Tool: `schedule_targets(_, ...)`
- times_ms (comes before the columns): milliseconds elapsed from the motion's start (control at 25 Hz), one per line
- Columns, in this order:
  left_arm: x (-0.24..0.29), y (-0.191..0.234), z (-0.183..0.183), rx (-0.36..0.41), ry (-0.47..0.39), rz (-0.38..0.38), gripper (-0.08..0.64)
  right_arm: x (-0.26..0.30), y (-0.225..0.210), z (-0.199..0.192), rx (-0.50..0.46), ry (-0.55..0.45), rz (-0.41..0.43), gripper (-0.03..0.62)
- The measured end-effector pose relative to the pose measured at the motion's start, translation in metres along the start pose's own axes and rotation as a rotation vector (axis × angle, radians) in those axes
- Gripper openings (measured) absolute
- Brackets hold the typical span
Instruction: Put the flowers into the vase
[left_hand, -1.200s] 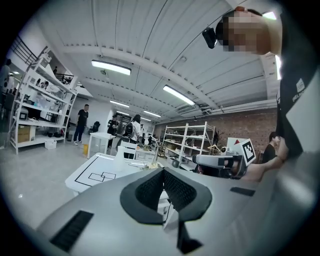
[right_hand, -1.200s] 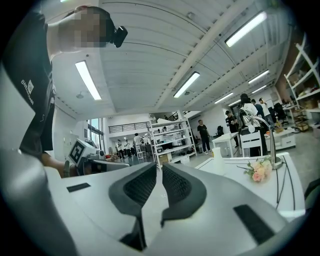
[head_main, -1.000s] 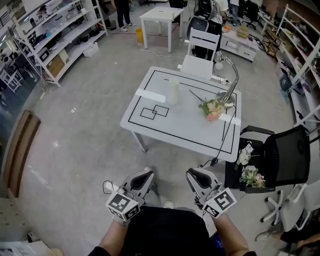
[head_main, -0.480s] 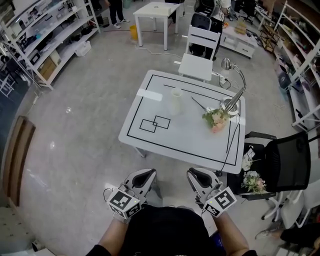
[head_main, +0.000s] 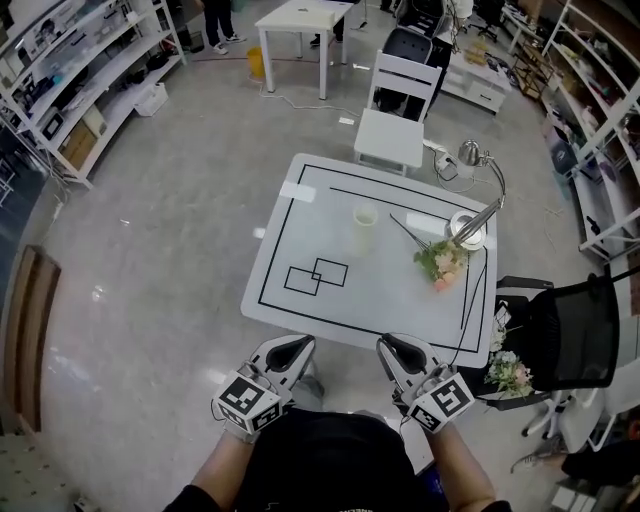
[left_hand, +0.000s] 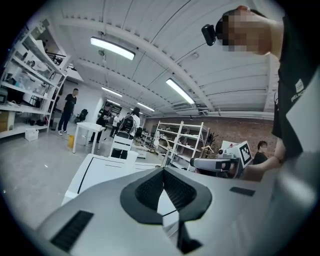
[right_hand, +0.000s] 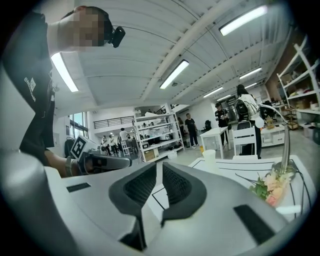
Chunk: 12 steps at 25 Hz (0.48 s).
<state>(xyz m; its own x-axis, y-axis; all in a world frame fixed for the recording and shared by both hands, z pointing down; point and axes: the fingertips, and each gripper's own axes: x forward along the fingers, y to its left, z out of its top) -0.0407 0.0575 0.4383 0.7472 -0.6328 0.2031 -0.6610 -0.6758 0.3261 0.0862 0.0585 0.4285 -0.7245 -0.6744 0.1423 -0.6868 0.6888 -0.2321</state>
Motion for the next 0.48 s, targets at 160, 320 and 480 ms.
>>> schedule_targets(160,0.006,0.031,0.009,-0.007,0.018,-0.035,0.006,0.031,-0.009,0.009,0.000,0.001,-0.038,0.043)
schedule_targets(320,0.013,0.061,0.016,-0.009,0.033,-0.070,0.006,0.059,-0.017,0.015,0.002,-0.001,-0.086,0.043)
schedule_targets(480,0.018,0.085,0.025,-0.015,0.038,-0.112,0.006,0.082,-0.026,0.020,-0.008,0.001,-0.137,0.043)
